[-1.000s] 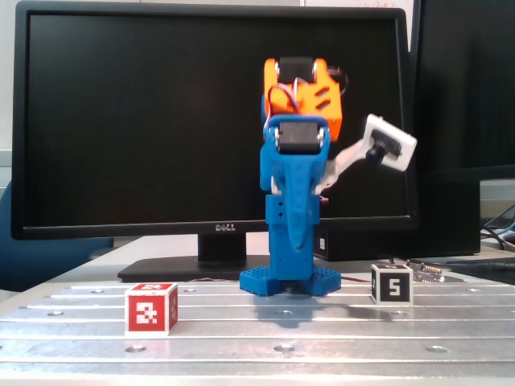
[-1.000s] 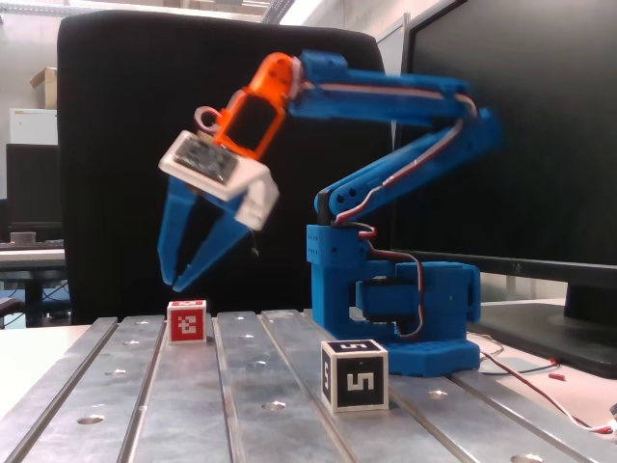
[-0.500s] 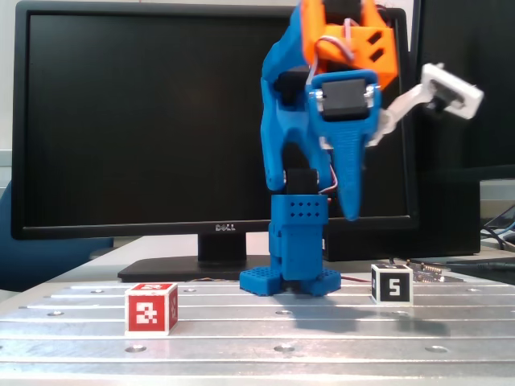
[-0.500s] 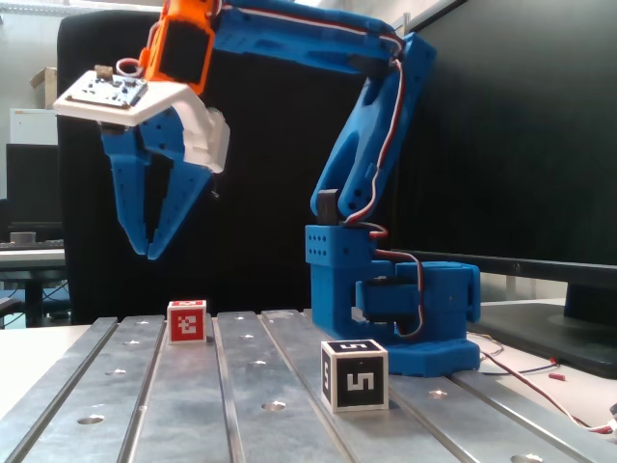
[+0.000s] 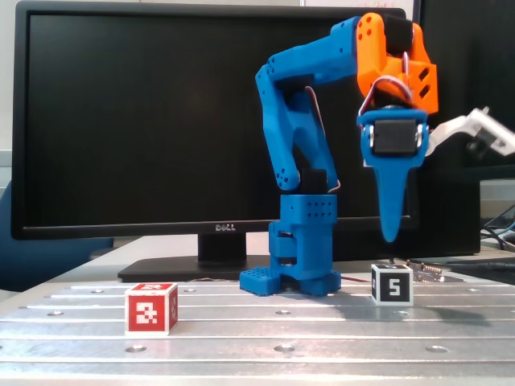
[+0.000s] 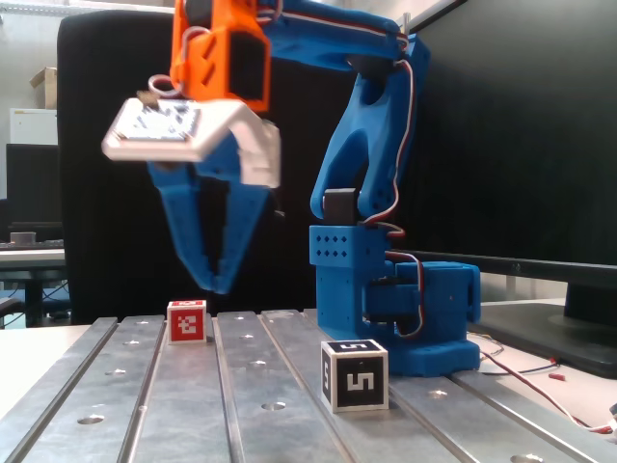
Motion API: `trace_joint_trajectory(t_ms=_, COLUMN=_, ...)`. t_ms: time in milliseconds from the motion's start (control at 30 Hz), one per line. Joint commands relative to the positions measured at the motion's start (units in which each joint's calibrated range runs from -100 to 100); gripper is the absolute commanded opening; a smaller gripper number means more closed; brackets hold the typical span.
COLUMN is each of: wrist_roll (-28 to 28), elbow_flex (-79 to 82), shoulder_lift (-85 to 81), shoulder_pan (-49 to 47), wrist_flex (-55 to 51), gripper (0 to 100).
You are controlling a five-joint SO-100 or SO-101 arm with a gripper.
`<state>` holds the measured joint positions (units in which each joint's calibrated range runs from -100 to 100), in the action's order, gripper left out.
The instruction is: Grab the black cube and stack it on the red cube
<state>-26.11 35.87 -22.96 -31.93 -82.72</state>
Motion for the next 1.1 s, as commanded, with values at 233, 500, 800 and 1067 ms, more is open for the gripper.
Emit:
trace_joint_trajectory(t_ms=233, wrist_roll=-0.6, elbow_flex=9.8, shoulder_lift=-15.9, shoulder_pan=-4.7, wrist_flex=-1.1, gripper=1)
trace_joint_trajectory(t_ms=500, wrist_roll=-4.4, elbow_flex=10.3, shoulder_lift=-12.8, shoulder_pan=-13.4, wrist_flex=-1.4, gripper=1)
trace_joint_trajectory(t_ms=800, wrist_roll=-7.7, elbow_flex=10.7, shoulder_lift=-9.9, shoulder_pan=-21.4, wrist_flex=-1.5, gripper=1)
trace_joint_trajectory(t_ms=1067, wrist_roll=-9.9, elbow_flex=13.8, shoulder_lift=-10.0, shoulder_pan=-25.0, wrist_flex=-0.8, gripper=1)
